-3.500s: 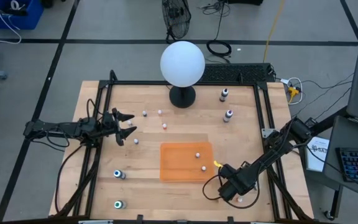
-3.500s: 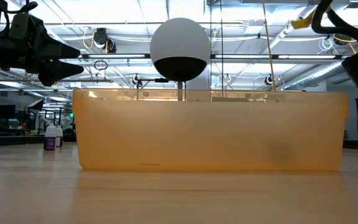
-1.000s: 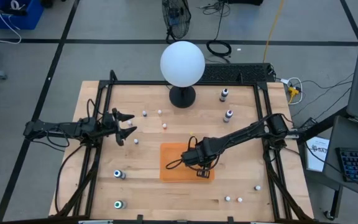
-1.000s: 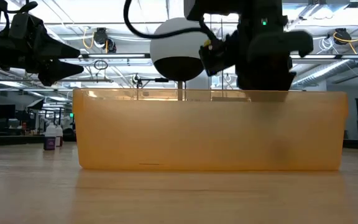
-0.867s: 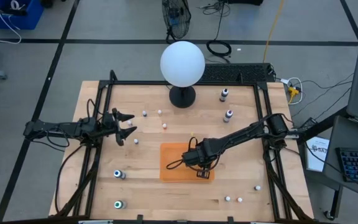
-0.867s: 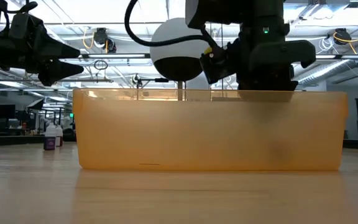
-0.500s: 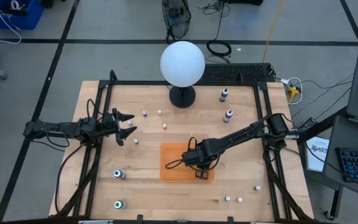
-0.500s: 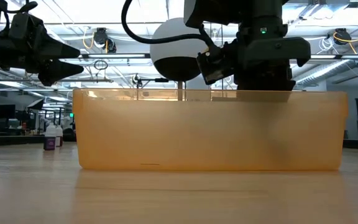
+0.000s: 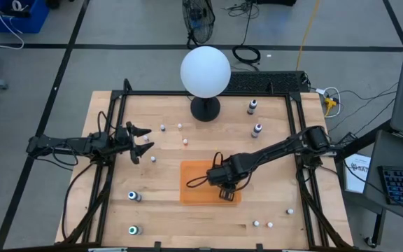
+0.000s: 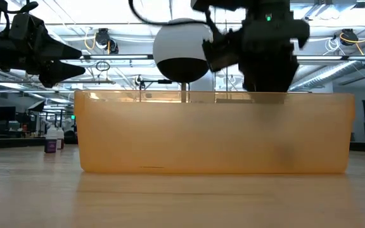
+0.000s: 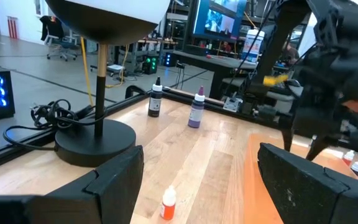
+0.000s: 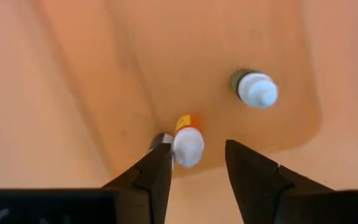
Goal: Pick & Place food coloring
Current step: Put the small orange food coloring bottle into the orange container, then put the small black food coloring bottle into the orange container, then put the small orange food coloring bottle into the orange container
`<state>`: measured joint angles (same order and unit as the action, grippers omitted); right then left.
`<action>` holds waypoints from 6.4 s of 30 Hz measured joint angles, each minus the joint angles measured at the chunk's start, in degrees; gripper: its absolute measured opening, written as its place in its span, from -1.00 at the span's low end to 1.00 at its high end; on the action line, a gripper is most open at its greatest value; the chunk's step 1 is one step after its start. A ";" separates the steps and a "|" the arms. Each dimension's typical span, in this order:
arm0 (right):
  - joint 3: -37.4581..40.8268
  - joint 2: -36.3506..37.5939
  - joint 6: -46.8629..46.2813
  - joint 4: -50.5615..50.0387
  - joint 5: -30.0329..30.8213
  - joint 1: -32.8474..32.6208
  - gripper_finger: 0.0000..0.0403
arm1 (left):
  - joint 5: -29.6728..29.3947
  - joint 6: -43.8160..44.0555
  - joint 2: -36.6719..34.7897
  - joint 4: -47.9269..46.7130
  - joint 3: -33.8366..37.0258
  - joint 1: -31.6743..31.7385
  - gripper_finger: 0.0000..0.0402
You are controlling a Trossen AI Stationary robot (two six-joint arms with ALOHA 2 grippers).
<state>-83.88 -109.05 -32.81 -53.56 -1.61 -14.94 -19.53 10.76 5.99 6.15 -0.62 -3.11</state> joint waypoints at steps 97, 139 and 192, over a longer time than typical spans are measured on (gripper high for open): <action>39.91 29.45 -84.24 12.43 -11.91 -41.86 -0.80 | 0.00 -0.01 -0.01 0.01 -0.02 0.02 0.54; -9.86 11.85 3.08 -11.62 11.36 0.51 -0.81 | 0.00 -0.01 0.00 -0.01 0.00 0.00 0.54; 11.54 15.37 -43.76 4.69 -8.44 -16.56 -0.46 | 0.00 -0.01 -0.01 0.03 0.00 0.00 0.54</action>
<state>-72.34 -93.67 -76.57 -48.87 -10.05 -31.49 -19.53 10.74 5.98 6.17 -0.62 -3.11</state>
